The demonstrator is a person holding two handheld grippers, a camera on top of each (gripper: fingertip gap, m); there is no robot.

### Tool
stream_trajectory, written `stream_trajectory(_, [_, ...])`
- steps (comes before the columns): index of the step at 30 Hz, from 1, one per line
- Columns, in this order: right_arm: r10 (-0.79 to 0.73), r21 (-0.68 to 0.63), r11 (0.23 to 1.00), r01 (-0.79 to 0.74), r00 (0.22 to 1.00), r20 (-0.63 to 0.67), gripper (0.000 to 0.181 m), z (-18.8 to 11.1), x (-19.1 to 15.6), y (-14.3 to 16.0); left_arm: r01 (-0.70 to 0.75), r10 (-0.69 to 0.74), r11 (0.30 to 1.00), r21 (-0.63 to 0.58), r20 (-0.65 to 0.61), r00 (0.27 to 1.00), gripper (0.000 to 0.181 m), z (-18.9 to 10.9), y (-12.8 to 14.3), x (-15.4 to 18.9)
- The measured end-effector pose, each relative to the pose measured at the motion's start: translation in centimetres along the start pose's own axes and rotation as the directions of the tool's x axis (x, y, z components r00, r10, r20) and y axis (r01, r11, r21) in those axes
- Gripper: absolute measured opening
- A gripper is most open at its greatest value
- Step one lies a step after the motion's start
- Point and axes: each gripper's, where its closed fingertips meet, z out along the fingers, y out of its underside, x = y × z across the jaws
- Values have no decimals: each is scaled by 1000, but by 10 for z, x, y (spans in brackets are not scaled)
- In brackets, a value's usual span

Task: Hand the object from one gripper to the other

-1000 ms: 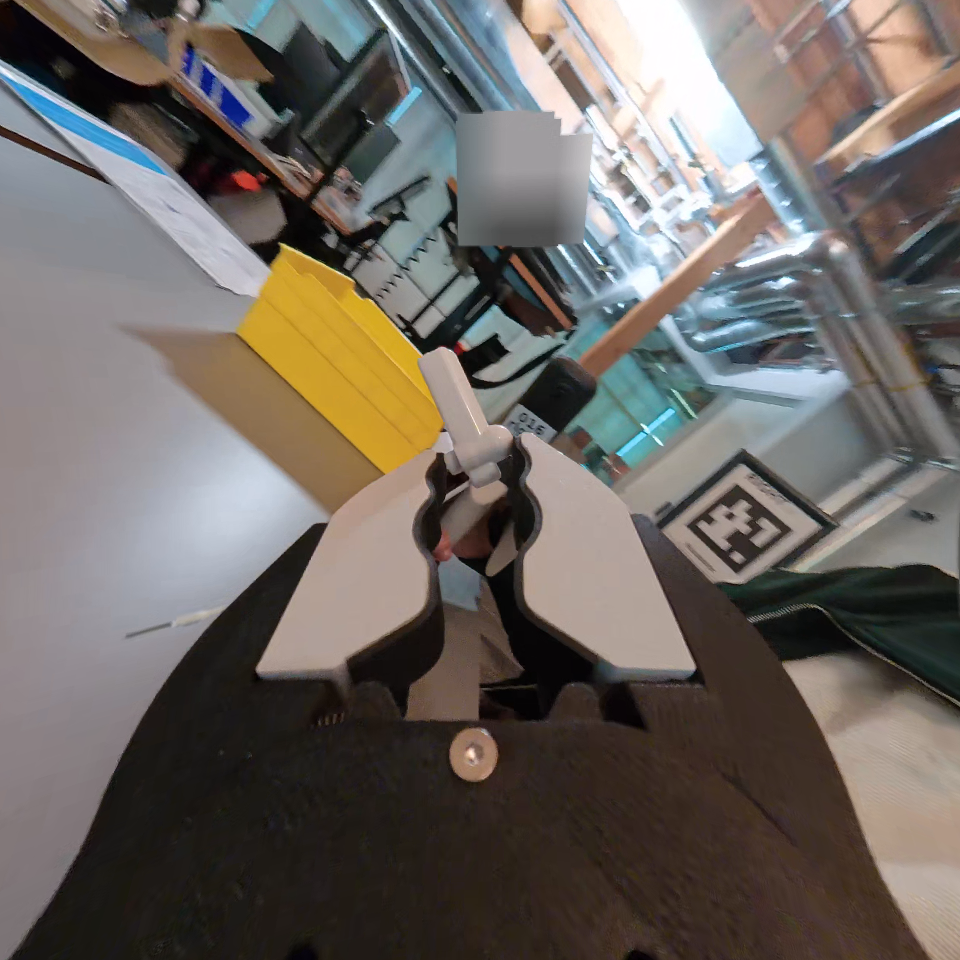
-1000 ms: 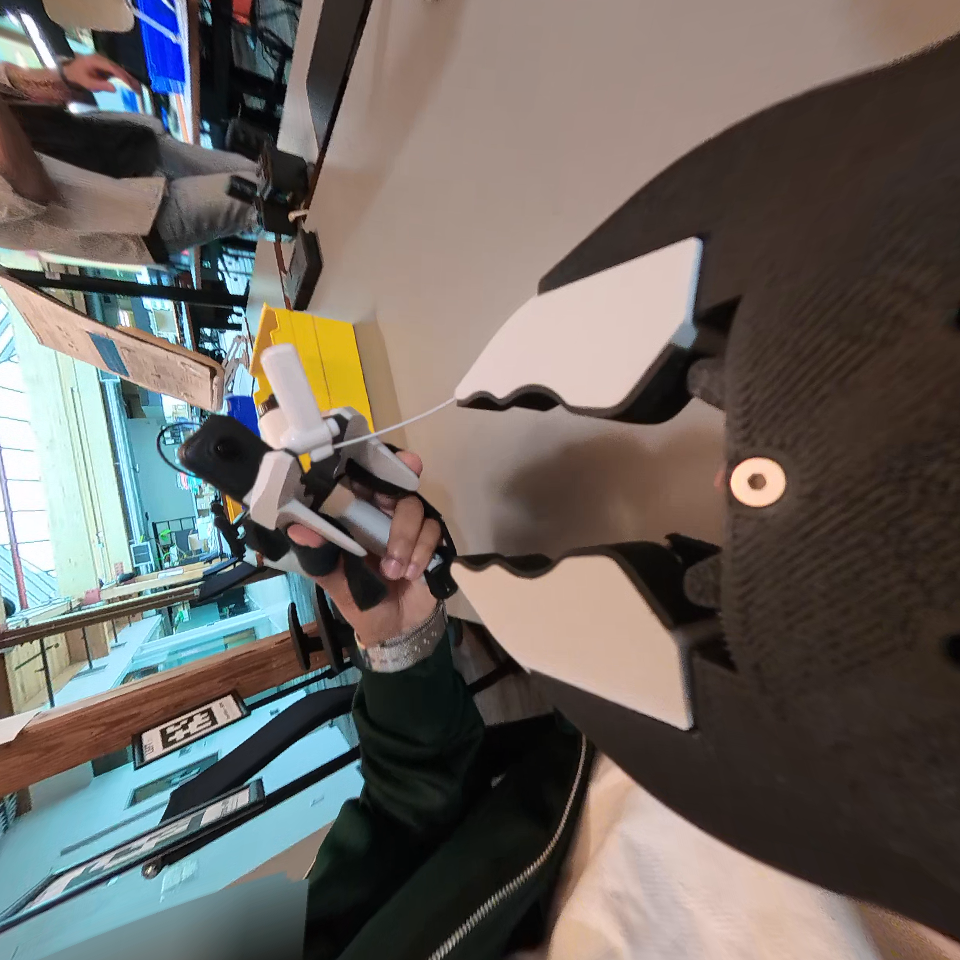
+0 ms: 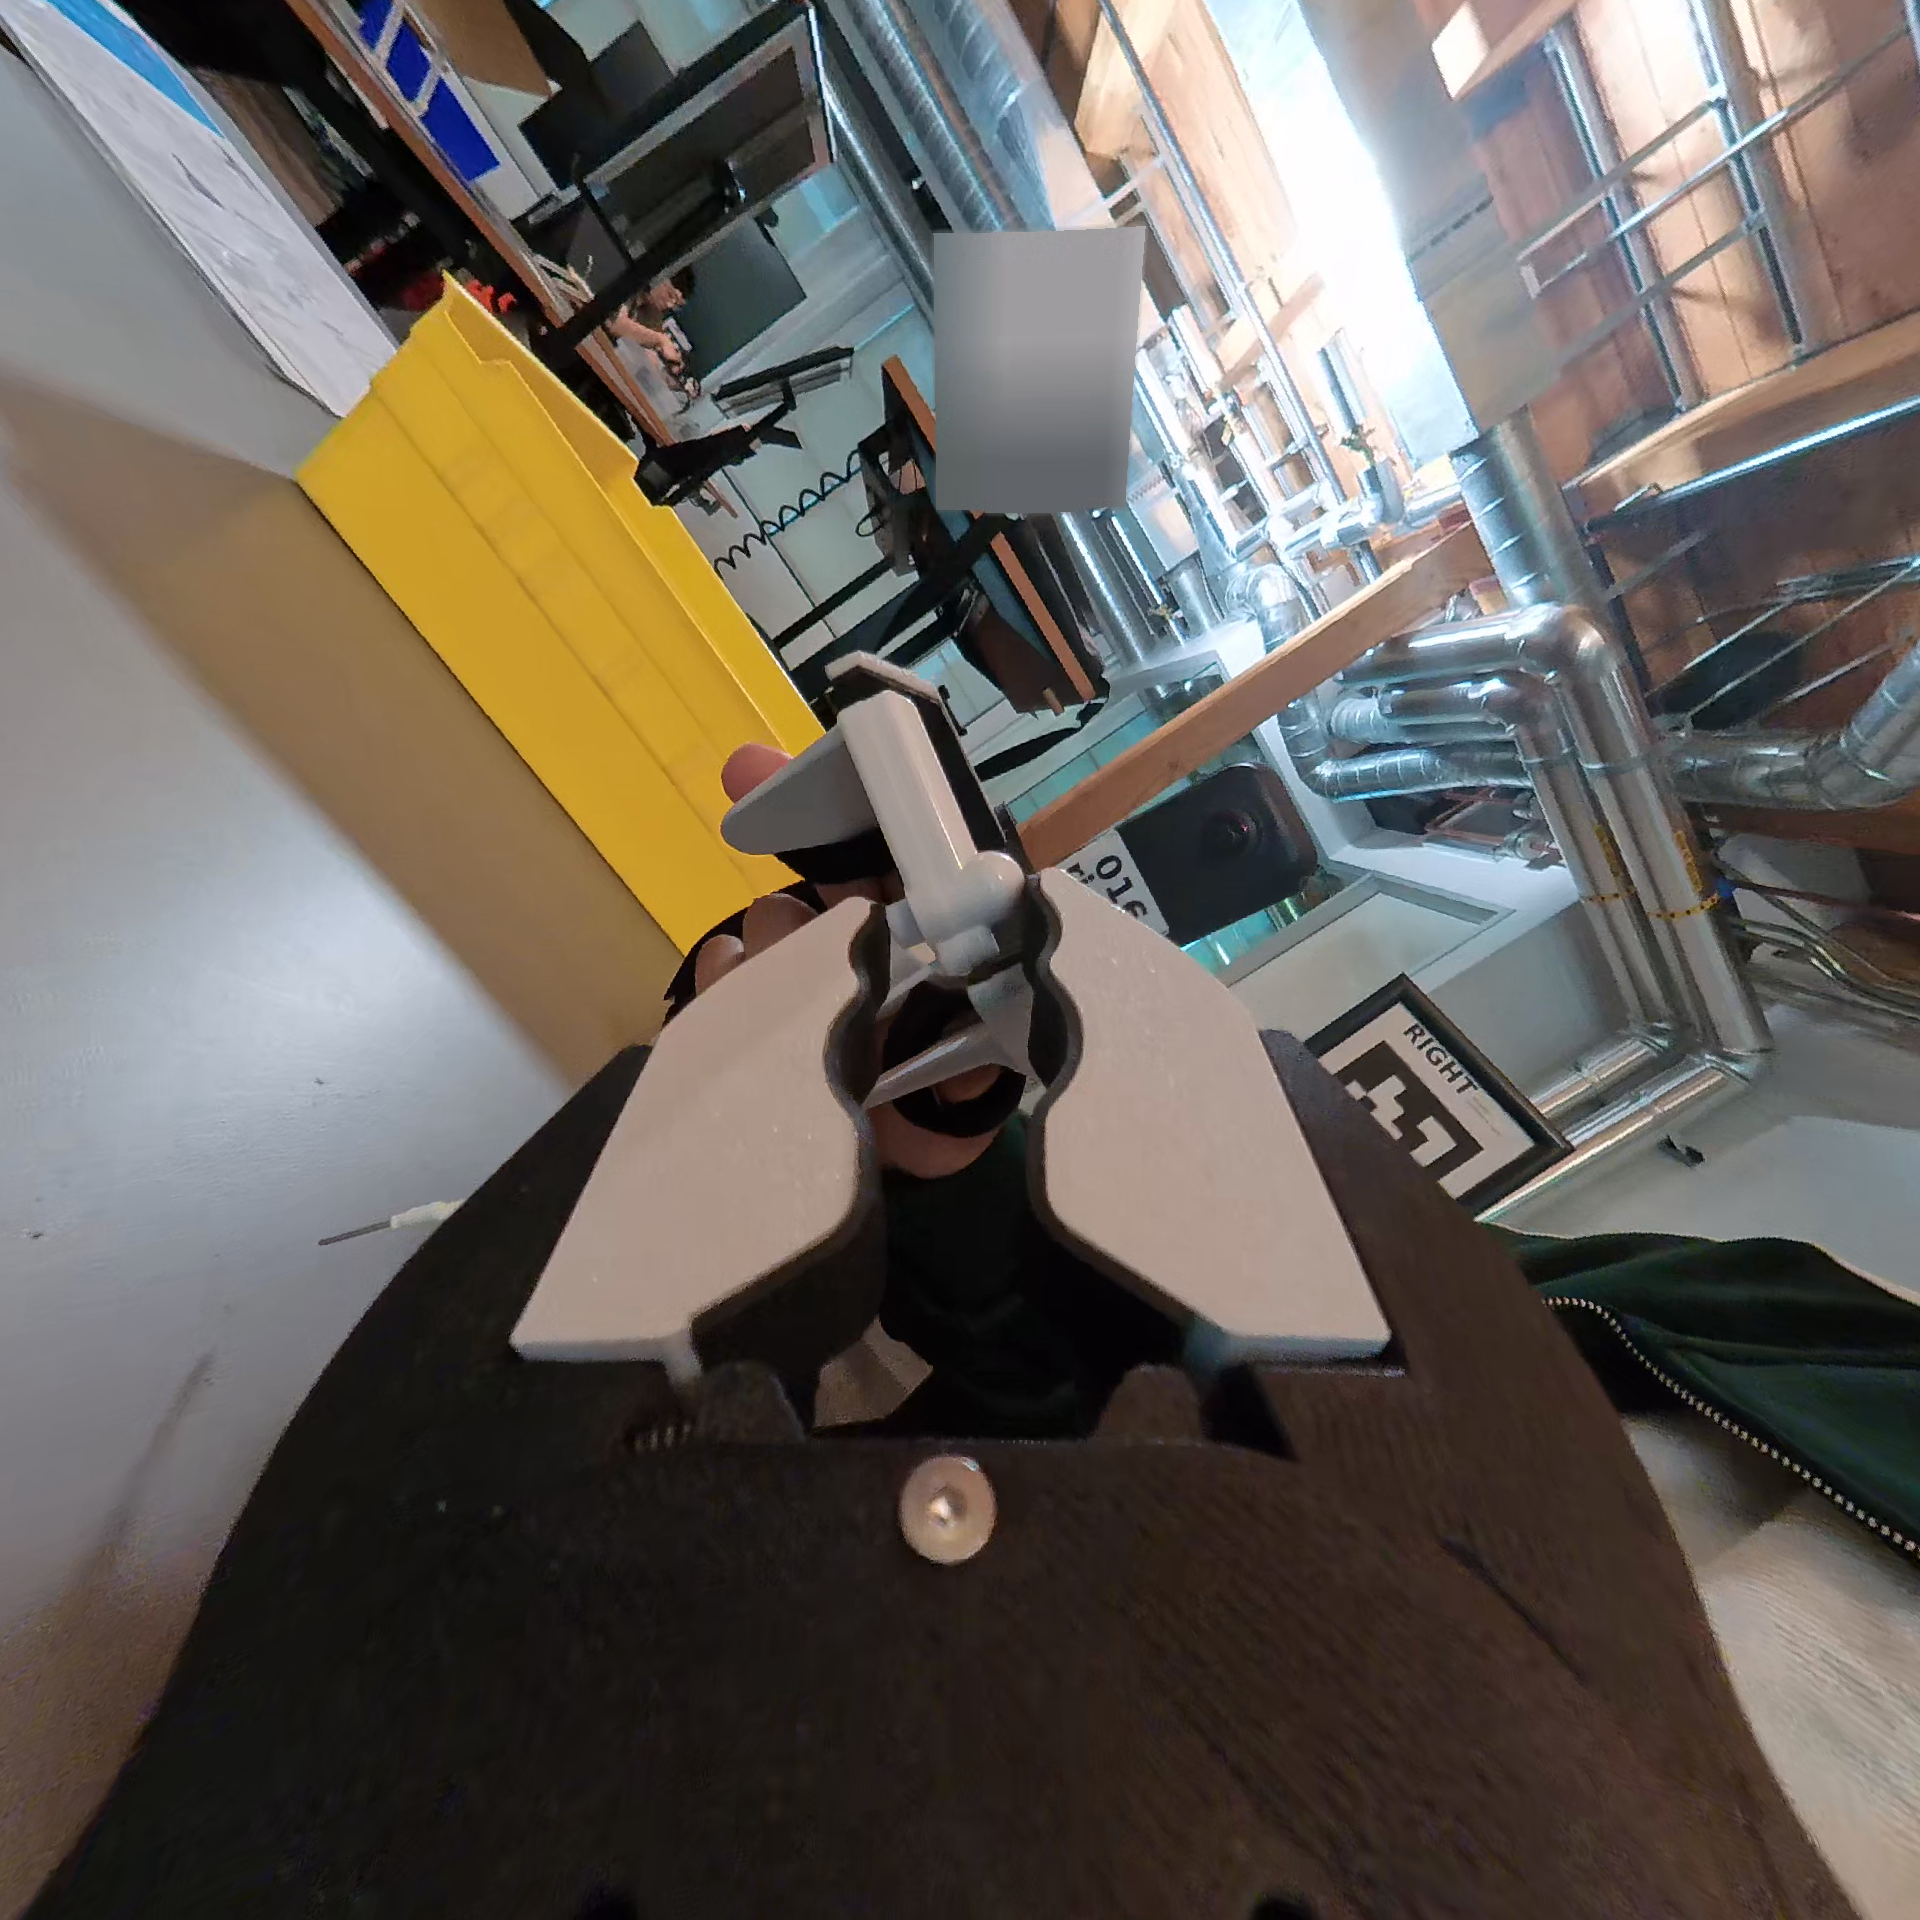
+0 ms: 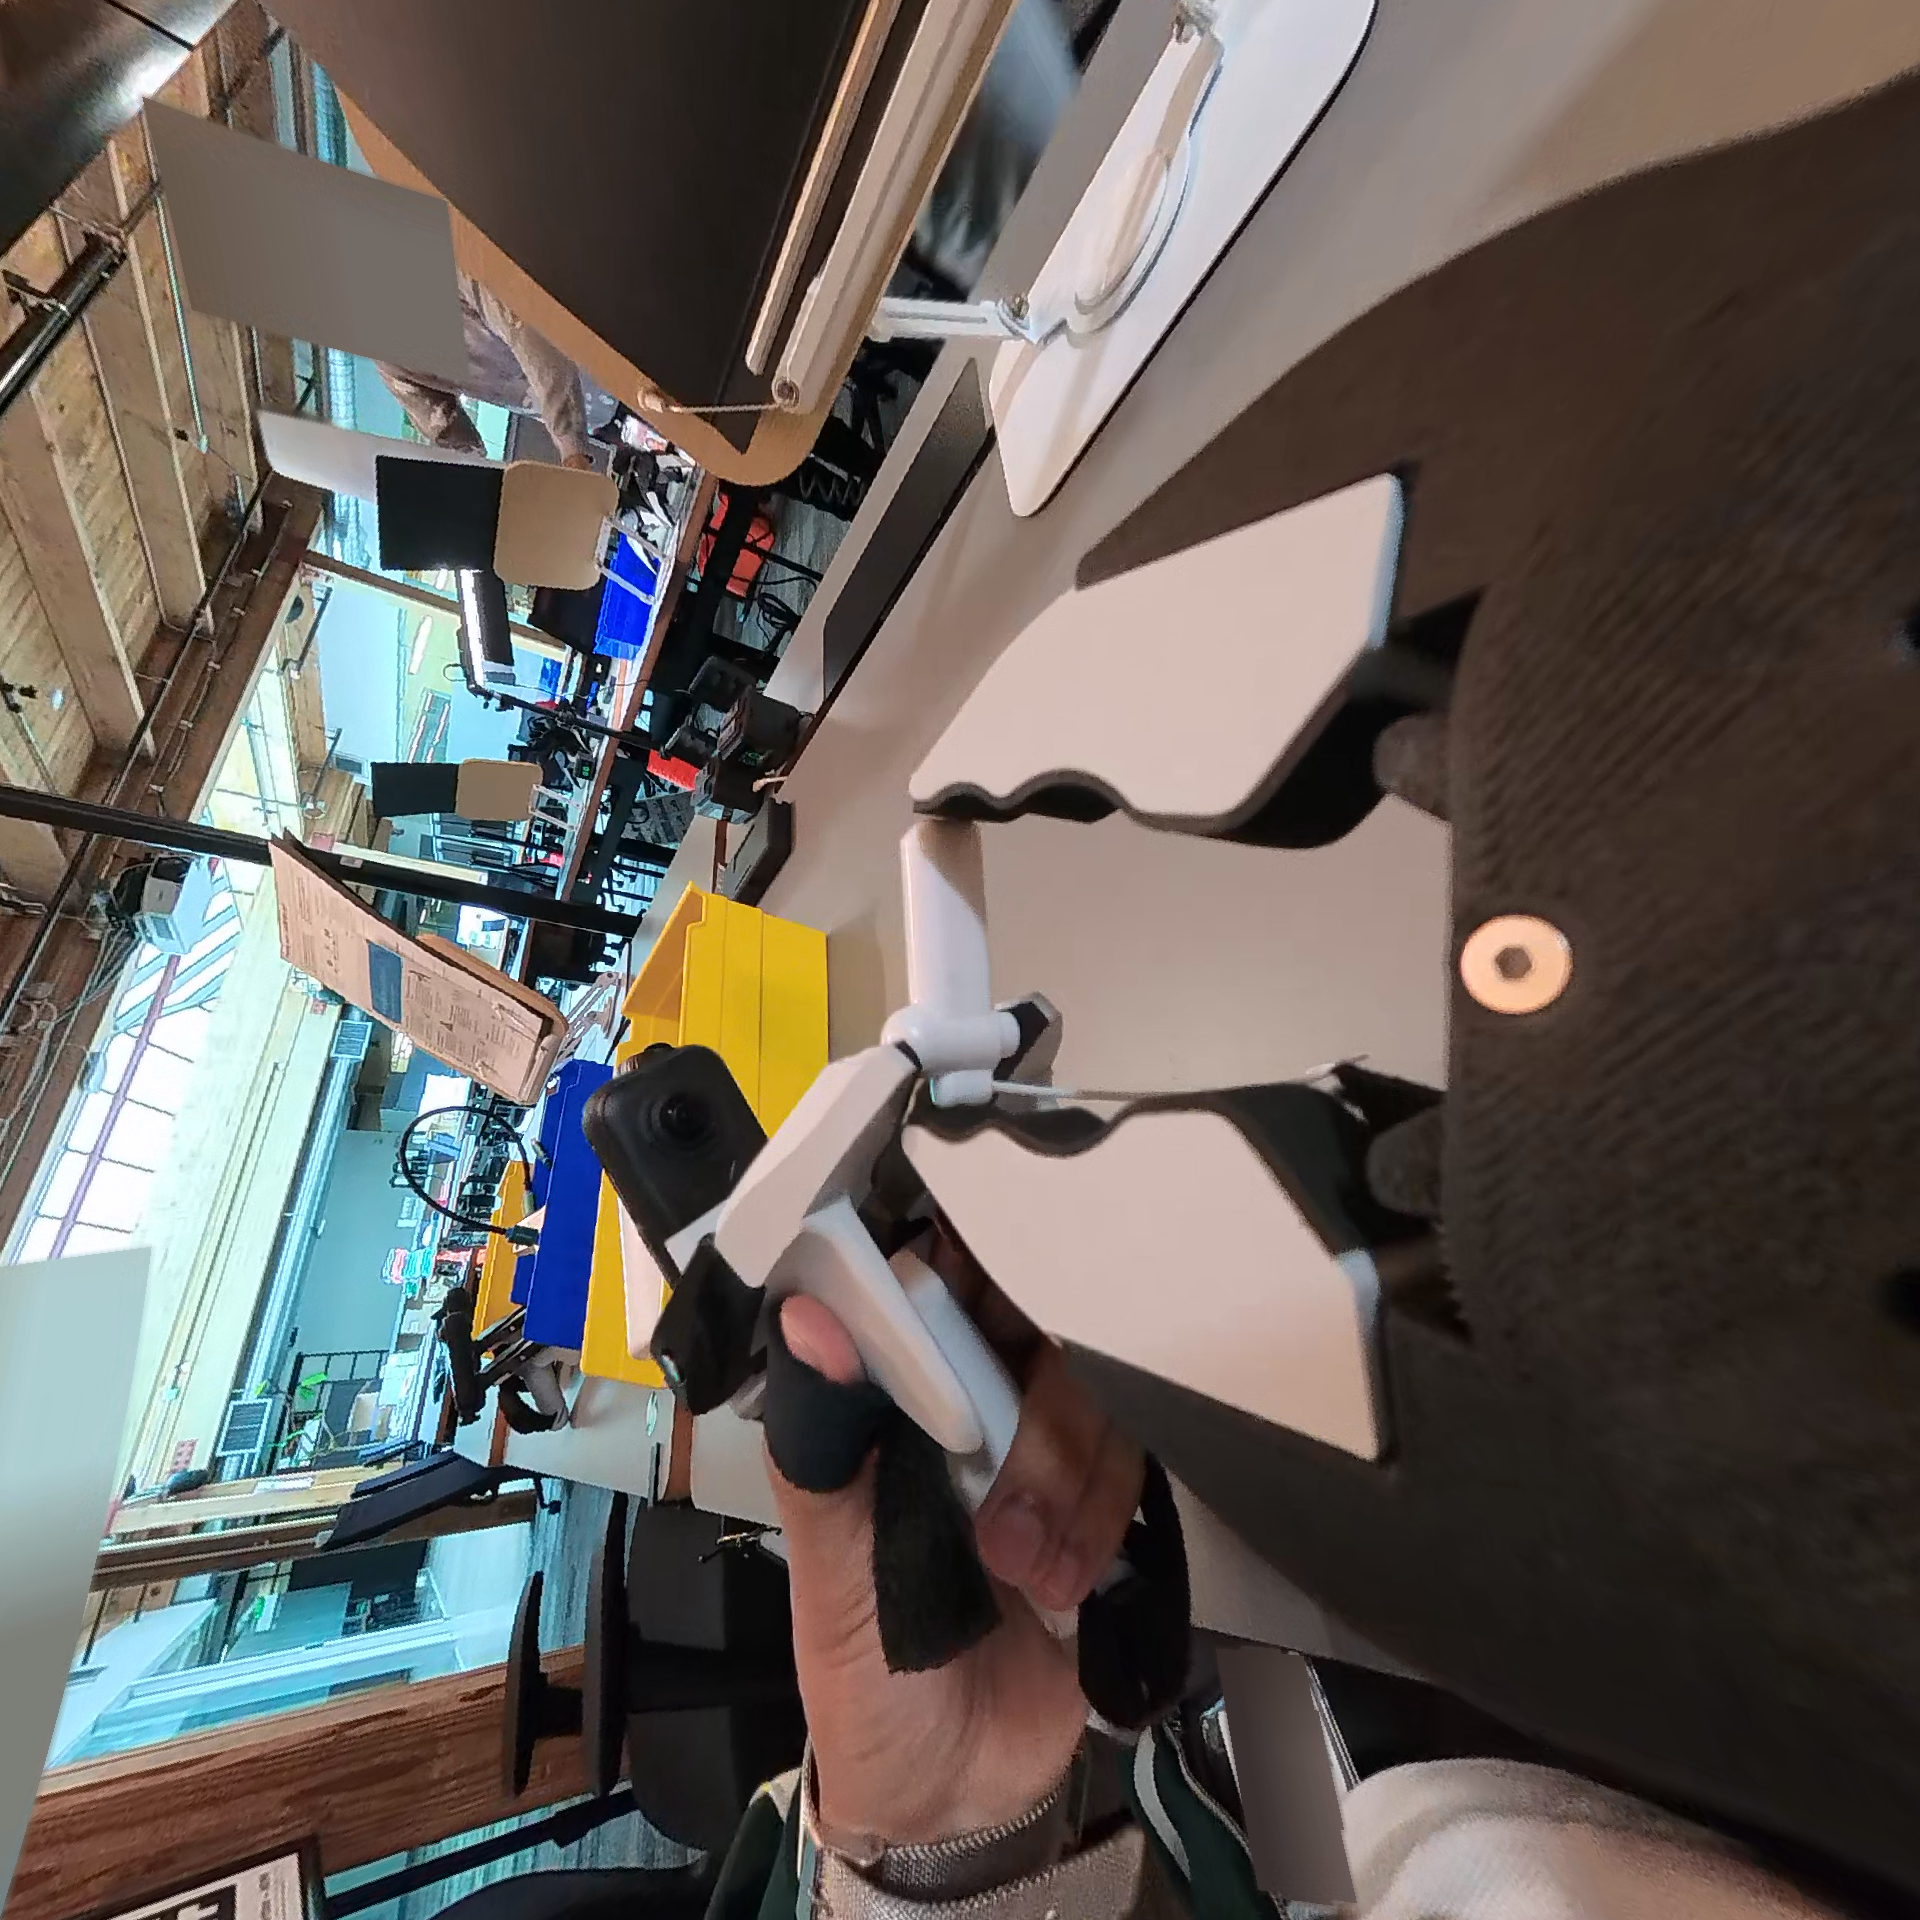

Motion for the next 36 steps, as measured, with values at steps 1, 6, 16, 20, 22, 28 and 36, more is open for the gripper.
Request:
stream_trajectory(1, [0,-3,1000,0,1000,3,54,0,0,0,-7,7,1000,-9,1,1000,27,0,0,0])
stream_trajectory(6, [27,24,999,-27,1000,14,53,-3,1,-5,-13,10,999,-46,-68,998,45,0,1,6])
stream_trajectory(16, [375,103,915,-389,917,134,53,-22,19,-17,-277,276,961,-13,-57,959,66,-19,-25,0])
stream_trajectory(20, [358,86,924,-371,923,141,53,-21,16,-16,-466,470,881,-85,26,882,46,-25,-26,-7])
stream_trajectory(22, [340,66,933,-353,928,150,53,-18,11,-15,-407,407,905,-127,-26,913,30,-25,-20,-2])
stream_trajectory(28, [298,15,952,-305,938,178,53,-12,-4,-11,-480,489,859,-176,7,872,29,-23,-13,-10])
stream_trajectory(36, [253,23,965,-260,954,163,53,-11,-4,-11,-431,434,884,-178,-26,901,16,-25,-11,-5])
